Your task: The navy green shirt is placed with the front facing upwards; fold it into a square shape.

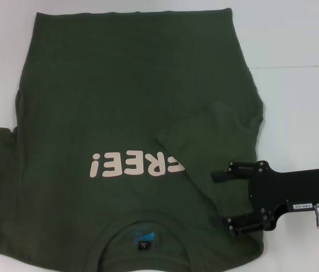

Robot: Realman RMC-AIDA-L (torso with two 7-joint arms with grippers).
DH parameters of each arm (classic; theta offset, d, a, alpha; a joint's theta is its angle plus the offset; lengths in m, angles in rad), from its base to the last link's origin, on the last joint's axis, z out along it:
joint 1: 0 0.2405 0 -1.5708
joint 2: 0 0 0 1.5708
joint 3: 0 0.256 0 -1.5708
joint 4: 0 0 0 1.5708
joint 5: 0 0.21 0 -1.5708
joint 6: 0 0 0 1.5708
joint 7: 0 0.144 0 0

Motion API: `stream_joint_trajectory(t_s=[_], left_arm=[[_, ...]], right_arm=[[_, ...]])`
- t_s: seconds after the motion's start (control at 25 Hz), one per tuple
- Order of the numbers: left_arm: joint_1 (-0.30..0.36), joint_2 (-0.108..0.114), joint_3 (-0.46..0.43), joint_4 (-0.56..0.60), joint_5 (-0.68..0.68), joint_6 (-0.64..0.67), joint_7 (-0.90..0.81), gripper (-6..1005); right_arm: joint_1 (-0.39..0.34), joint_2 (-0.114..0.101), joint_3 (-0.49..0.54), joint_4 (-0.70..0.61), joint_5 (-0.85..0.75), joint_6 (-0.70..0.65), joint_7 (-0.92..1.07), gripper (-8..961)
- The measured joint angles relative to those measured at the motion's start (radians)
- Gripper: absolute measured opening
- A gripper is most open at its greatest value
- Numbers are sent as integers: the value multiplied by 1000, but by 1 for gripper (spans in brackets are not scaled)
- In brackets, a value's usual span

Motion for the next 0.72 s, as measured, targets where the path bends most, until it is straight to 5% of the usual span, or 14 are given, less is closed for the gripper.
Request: stream_joint_trajectory(t_s=[0.04,0.28,0.52,0.72], left_arm=[[0,0,0,-4,0,-1,1,582],[-1,3,-3,-27,1,-12,28,818],[-14,12,-5,-29,1,11,118,953],[-55,38,-38,-31,0,79,207,951]], right_arm=[[0,0,0,0,0,0,0,914],[1,0,-1,0,-1,0,0,914],[3,0,-8,1,-1,0,0,914],[4,0,-12,1,-1,0,2,914]])
